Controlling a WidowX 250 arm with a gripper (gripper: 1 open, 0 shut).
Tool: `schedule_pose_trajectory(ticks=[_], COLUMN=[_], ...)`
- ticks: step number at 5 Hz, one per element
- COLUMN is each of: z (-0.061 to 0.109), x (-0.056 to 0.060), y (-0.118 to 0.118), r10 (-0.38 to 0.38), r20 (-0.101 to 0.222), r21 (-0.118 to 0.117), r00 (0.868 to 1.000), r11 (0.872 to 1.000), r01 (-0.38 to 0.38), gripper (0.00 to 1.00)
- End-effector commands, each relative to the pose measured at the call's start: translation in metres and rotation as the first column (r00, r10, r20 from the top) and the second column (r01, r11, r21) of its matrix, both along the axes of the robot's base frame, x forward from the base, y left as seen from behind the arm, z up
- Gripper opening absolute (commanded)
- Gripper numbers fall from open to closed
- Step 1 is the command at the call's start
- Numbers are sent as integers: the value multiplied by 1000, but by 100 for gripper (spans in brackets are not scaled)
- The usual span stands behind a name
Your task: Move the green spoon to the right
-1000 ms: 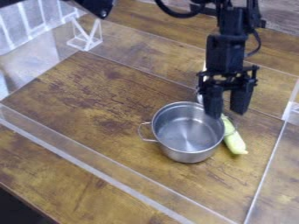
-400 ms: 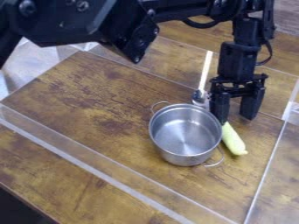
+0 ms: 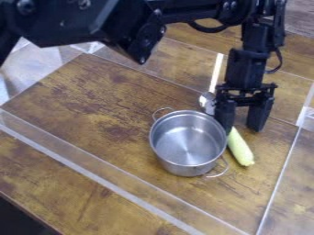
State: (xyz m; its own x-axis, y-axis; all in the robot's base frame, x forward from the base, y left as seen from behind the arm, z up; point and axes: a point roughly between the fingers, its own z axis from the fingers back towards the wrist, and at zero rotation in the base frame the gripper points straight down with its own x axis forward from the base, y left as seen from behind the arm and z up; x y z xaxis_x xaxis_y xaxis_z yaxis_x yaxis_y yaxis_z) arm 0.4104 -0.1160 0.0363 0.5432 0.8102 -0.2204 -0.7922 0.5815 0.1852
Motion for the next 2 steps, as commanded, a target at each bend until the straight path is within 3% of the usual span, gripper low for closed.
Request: schedule_pose_trajectory(ticks=[1,2], z=[58,78], x=[4,5], y=[4,6], r10=[-5,-24], r20=[115,123], r21=[-37,-50], r00=[993,992], r11=[999,998], r01=[9,30], gripper=[100,100])
